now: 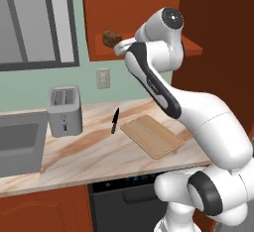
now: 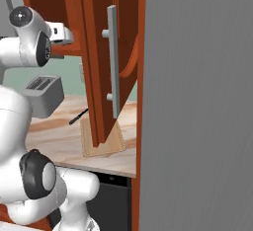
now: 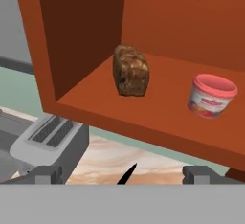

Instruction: Pick the bread, place it on the cutting board, pick the jam, place it on the counter, and close the cabinet.

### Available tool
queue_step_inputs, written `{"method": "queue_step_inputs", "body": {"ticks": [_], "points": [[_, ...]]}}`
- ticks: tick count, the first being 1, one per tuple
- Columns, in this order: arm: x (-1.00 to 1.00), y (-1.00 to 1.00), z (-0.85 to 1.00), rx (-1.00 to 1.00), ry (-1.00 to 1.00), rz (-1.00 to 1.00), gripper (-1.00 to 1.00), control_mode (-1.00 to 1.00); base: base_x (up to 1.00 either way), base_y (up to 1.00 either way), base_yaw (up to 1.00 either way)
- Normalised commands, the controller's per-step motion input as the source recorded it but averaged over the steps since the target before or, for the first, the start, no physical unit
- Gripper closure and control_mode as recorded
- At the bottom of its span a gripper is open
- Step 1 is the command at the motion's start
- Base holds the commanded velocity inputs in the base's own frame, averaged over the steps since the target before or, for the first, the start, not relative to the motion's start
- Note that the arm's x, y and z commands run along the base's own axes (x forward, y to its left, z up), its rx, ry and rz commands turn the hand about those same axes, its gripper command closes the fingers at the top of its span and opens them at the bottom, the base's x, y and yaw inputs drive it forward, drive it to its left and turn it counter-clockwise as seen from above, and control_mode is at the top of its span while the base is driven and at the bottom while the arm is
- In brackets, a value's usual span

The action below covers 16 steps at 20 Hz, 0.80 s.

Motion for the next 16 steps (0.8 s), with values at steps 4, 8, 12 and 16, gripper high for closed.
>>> {"method": "queue_step_inputs", "body": {"ticks": [4, 8, 12, 16], "points": [[0.32, 0.0, 0.01, 0.0, 0.06, 0.0, -1.0, -1.0, 0.0, 0.0, 0.0], [0.43, 0.0, 0.04, 0.01, 0.1, 0.0, -1.0, -1.0, 0.0, 0.0, 0.0], [0.38, 0.0, 0.0, 0.0, 0.07, 0.0, -1.0, -1.0, 0.0, 0.0, 0.0], [0.37, 0.0, 0.0, 0.0, 0.02, 0.0, -1.0, -1.0, 0.0, 0.0, 0.0]]}}
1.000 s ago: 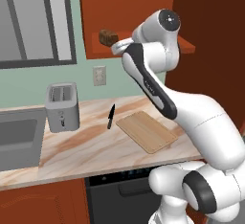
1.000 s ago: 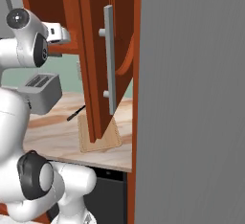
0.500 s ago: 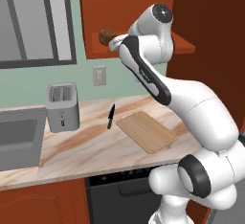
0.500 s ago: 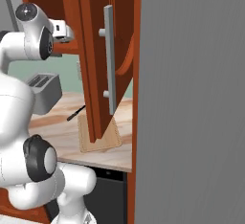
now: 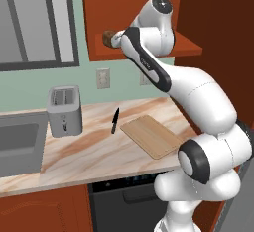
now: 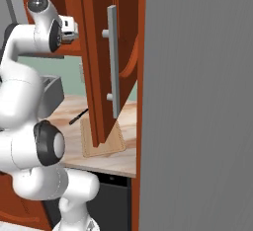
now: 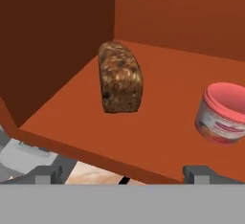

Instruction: Pick the bread, place it on the cutting board, pick the jam, place it on the counter, and close the cabinet.

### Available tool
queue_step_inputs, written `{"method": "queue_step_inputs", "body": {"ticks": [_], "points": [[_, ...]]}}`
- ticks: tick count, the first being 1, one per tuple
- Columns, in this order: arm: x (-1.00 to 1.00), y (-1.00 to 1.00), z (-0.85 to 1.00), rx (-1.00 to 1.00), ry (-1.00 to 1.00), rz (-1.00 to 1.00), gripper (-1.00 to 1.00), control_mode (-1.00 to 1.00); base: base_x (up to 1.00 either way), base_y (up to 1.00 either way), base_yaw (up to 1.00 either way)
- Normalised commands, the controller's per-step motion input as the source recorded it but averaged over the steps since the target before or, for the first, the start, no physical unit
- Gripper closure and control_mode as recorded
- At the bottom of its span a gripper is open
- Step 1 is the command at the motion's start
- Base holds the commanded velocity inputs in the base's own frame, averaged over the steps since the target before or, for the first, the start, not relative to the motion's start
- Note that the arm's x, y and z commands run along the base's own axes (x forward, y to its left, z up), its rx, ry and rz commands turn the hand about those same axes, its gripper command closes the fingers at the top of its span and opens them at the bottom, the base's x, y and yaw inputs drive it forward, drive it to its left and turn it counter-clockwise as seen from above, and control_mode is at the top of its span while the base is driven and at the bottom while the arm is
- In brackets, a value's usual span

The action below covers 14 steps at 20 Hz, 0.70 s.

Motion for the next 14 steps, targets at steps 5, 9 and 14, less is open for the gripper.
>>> {"method": "queue_step_inputs", "body": {"ticks": [5, 9, 14], "points": [[0.33, 0.04, -0.02, 0.0, 0.0, 0.0, -1.0, -1.0, 0.0, 0.0, 0.0], [0.19, 0.06, -0.1, 0.0, 0.0, 0.0, -1.0, -1.0, 0.0, 0.0, 0.0], [0.05, 0.0, -0.12, 0.0, -0.06, 0.0, -1.0, -1.0, 0.0, 0.0, 0.0]]}}
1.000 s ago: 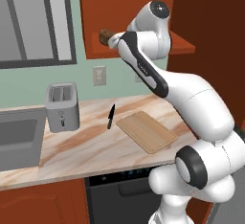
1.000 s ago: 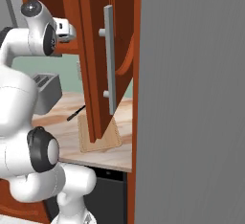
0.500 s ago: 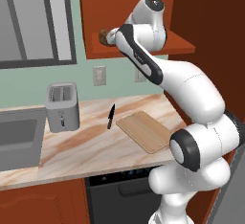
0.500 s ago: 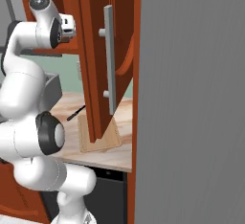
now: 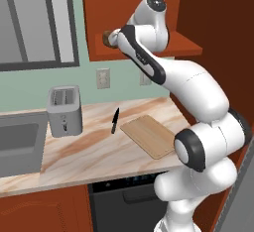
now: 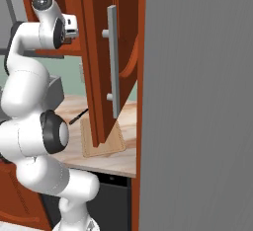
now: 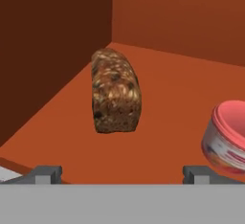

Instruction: Pick the bread, place it on the cutting board, pick the jam, place it on the counter, and close the cabinet.

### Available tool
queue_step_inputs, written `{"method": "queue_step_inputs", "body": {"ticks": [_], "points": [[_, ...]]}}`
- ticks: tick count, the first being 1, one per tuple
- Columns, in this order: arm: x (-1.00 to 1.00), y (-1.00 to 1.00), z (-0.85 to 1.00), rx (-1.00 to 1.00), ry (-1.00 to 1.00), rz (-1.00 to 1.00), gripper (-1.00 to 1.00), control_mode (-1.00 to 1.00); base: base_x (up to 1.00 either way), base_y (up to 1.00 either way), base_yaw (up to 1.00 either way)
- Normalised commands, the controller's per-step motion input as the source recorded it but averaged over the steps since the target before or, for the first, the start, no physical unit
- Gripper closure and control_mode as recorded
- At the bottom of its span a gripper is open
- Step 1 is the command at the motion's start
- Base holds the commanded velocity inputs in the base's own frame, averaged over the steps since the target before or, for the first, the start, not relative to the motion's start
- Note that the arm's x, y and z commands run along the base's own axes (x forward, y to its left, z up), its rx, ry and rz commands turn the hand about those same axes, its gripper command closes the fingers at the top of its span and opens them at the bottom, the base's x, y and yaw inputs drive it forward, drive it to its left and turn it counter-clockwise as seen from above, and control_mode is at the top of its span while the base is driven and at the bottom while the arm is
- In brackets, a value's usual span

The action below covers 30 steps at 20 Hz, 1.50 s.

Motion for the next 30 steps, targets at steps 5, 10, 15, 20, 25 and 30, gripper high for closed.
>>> {"method": "queue_step_inputs", "body": {"ticks": [5, 10, 15, 20, 25, 30], "points": [[0.07, 0.0, -0.1, 0.0, -0.06, 0.0, -1.0, -1.0, 0.0, 0.0, 0.0], [0.2, 0.01, -0.04, 0.0, -0.01, 0.0, -1.0, -1.0, 0.0, 0.0, 0.0], [0.18, 0.0, -0.02, 0.0, -0.01, 0.0, -1.0, -1.0, 0.0, 0.0, 0.0], [0.23, 0.01, 0.0, 0.0, 0.0, 0.0, -1.0, -1.0, 0.0, 0.0, 0.0], [0.24, 0.12, 0.0, 0.0, 0.0, 0.0, -1.0, -1.0, 0.0, 0.0, 0.0], [0.16, 0.18, 0.0, 0.0, 0.0, 0.0, -1.0, -1.0, 0.0, 0.0, 0.0]]}}
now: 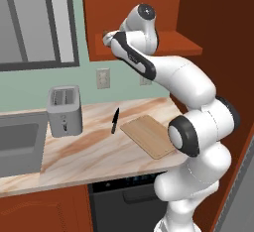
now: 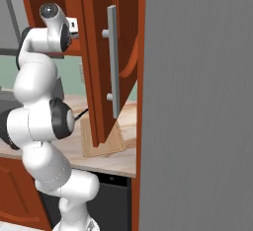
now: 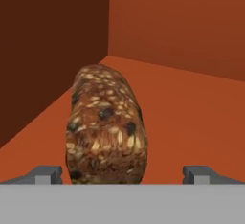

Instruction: Pick the bread, place it on the cutting board, pick the jam, place it on the counter, and close the cabinet.

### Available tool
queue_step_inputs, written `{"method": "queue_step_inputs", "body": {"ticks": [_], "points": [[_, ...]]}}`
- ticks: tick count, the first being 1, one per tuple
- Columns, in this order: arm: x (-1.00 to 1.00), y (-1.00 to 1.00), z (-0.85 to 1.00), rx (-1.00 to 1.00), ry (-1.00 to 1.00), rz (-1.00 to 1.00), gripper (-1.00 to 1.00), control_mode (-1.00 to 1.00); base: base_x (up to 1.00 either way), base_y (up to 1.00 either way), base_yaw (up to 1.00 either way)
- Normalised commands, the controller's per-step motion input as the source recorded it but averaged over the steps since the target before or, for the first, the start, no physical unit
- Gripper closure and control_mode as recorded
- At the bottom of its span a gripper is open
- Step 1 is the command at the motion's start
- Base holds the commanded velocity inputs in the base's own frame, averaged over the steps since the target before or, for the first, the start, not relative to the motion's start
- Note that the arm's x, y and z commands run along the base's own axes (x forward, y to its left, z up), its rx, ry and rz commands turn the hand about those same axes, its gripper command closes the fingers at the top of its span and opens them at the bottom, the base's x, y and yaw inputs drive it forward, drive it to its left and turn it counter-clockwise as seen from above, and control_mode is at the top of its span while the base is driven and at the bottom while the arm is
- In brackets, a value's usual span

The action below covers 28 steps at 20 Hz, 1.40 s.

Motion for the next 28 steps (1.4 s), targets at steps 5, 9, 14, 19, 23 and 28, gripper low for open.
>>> {"method": "queue_step_inputs", "body": {"ticks": [5, 9, 14, 19, 23, 28], "points": [[0.08, 0.2, 0.0, 0.0, 0.0, 0.0, -1.0, -1.0, 0.0, 0.0, 0.0], [0.09, 0.12, 0.0, 0.0, 0.0, 0.0, -1.0, -1.0, 0.0, 0.0, 0.0], [0.12, 0.06, 0.0, 0.0, 0.0, 0.0, -1.0, -1.0, 0.0, 0.0, 0.0], [0.09, 0.0, 0.0, 0.0, 0.0, 0.0, -1.0, -1.0, 0.0, 0.0, 0.0], [0.07, 0.0, 0.0, 0.0, 0.0, 0.0, -1.0, -1.0, 0.0, 0.0, 0.0], [0.01, 0.03, -0.06, 0.0, 0.02, 0.0, -1.0, -1.0, 0.0, 0.0, 0.0]]}}
